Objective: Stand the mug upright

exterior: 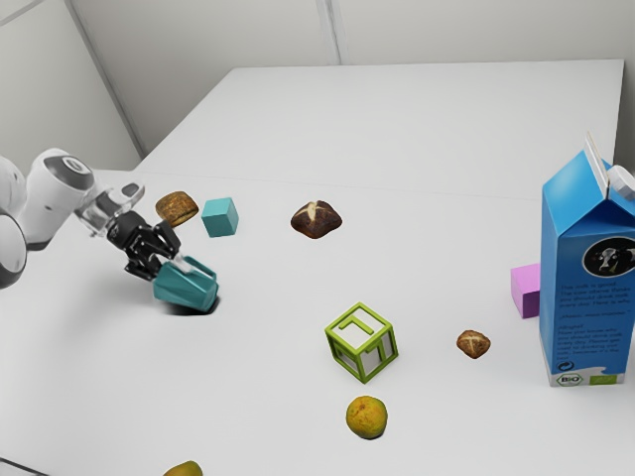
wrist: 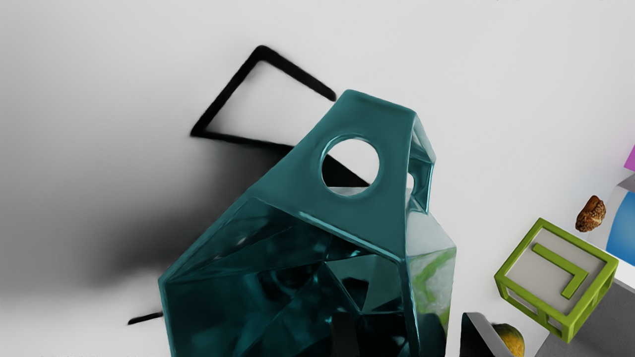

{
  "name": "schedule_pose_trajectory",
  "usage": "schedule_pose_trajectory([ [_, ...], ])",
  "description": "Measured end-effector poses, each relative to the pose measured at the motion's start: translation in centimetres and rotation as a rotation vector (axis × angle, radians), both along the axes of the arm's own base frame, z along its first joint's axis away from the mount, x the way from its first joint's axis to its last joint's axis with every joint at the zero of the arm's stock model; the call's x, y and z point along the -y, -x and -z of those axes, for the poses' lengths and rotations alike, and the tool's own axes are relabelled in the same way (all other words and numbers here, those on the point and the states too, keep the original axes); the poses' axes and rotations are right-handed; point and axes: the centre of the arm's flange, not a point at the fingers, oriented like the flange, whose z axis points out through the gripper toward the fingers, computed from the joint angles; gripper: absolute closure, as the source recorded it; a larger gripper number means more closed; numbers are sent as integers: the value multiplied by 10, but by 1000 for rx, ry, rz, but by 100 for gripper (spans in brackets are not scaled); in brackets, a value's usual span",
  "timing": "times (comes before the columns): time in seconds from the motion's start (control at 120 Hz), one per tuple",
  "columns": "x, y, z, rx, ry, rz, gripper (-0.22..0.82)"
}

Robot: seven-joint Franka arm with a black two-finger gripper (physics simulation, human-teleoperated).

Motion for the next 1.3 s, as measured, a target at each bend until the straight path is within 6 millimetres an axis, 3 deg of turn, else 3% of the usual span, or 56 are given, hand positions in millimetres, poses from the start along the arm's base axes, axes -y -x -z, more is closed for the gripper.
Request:
schedule_pose_trajectory([
  [0.125,10,-8,-9,4,-8,8,64],
  [0.242,23,-16,-16,2,-12,17,71],
  [0.4,35,-20,-21,-15,-31,22,75],
  [0.5,45,-23,-37,-9,-92,46,76],
  [0.692,92,-35,-76,51,-331,196,77],
  [0.792,123,-29,-89,93,-459,272,78],
  [1.108,187,3,-91,225,-705,363,78],
  [1.3,203,5,-86,261,-763,335,78],
])
